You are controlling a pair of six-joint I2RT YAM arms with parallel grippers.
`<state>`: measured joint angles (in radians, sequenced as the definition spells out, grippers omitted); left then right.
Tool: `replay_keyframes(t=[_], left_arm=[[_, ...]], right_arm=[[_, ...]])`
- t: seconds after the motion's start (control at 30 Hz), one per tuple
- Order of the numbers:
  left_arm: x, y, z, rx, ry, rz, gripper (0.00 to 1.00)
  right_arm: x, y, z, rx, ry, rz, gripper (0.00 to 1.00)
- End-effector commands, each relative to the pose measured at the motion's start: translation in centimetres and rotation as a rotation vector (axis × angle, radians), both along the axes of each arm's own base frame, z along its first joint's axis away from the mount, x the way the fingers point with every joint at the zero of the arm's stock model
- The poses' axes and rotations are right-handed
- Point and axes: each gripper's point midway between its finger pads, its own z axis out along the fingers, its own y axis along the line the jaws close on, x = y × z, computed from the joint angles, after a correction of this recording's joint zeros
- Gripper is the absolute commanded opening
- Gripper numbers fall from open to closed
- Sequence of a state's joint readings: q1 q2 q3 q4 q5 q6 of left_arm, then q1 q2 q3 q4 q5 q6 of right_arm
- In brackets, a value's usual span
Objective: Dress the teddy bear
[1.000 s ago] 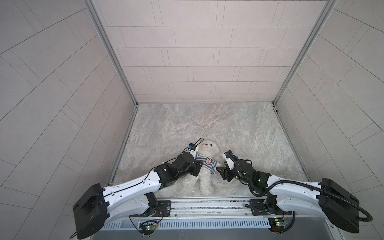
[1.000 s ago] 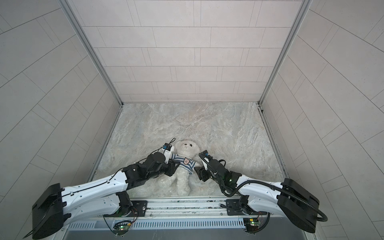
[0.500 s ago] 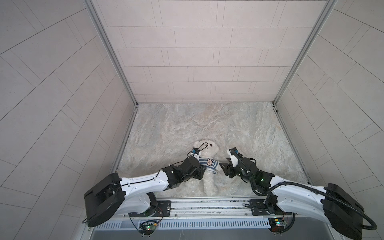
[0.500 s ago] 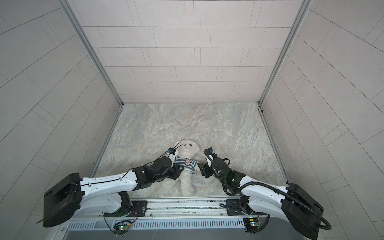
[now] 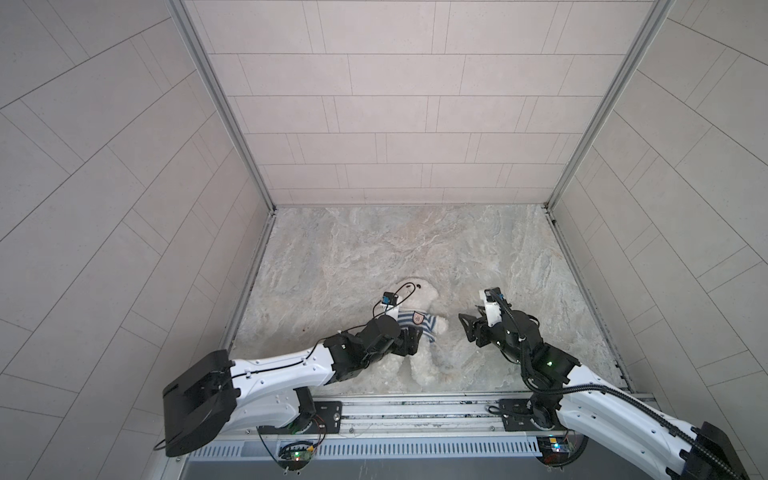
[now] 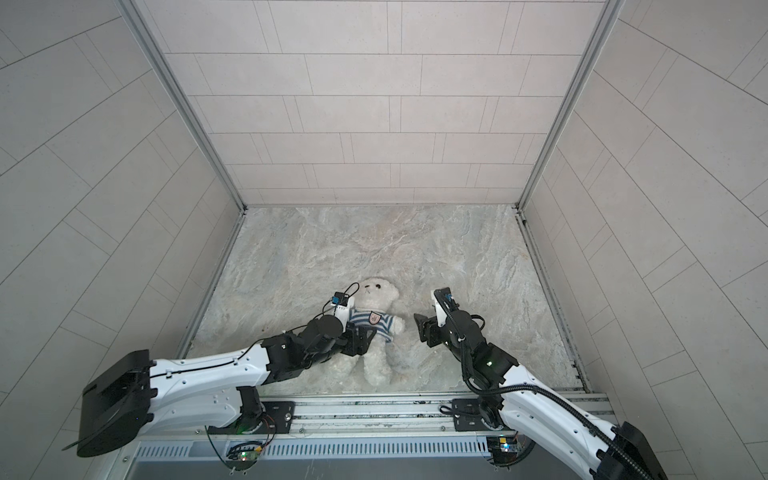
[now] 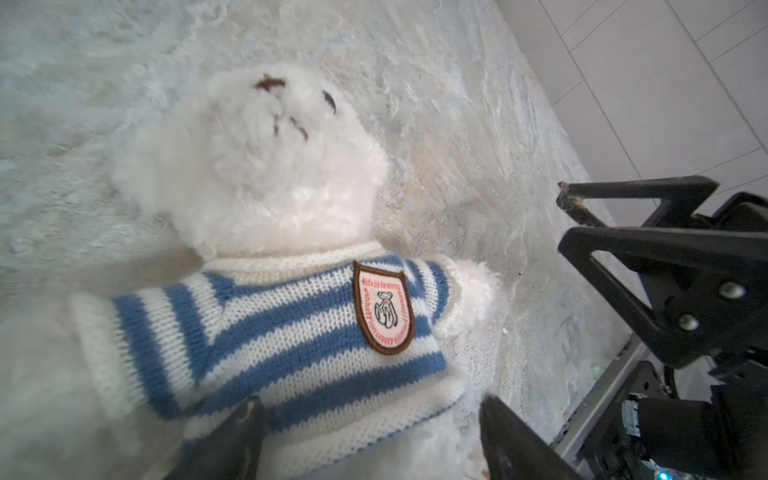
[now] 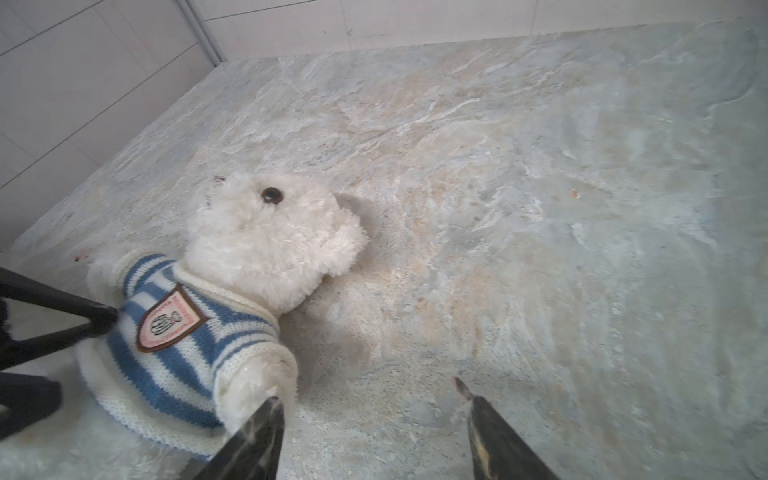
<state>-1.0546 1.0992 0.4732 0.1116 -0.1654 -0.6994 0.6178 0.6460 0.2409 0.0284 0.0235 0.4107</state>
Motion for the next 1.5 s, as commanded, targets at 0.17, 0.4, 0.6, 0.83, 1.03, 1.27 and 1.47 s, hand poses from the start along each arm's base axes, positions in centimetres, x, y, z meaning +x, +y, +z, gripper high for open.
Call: replay_keyframes(t=[0.17, 0.4, 0.6, 0.83, 1.03, 1.27, 1.47], left_arm=[[2.2, 5.4, 5.4, 0.038, -0.253, 0.106, 1.0], [4.9, 12.4, 8.5, 0.142, -0.372, 0.355, 1.0], [6.2, 17.9, 9.6, 0.267, -0.483, 0.588, 1.0], [6.7, 22.1, 8.7, 0.289, -0.574, 0.768, 1.0], [7.6, 24.7, 7.6, 0.367, -0.607, 0.882, 1.0], [9.6, 26.4, 7.8, 0.508, -0.626, 0.932, 1.0], [12.0, 28.9, 5.1, 0.529, -0.574, 0.96, 1.0]], right_arm=[[1.3, -4.7, 2.5, -0.038, -0.073, -0.186, 1.0], [2.8, -9.2, 3.8, -0.102, -0.108, -0.392, 1.0], [3.3, -12.7, 4.0, -0.181, -0.163, -0.539, 0.99], [4.1, -13.0, 5.3, -0.232, -0.314, -0.48, 0.99], [5.4, -14.3, 4.5, -0.322, -0.314, -0.516, 0.99], [7.7, -15.5, 2.6, -0.332, -0.279, -0.551, 0.99], [9.7, -17.0, 1.4, -0.283, -0.272, -0.612, 1.0]])
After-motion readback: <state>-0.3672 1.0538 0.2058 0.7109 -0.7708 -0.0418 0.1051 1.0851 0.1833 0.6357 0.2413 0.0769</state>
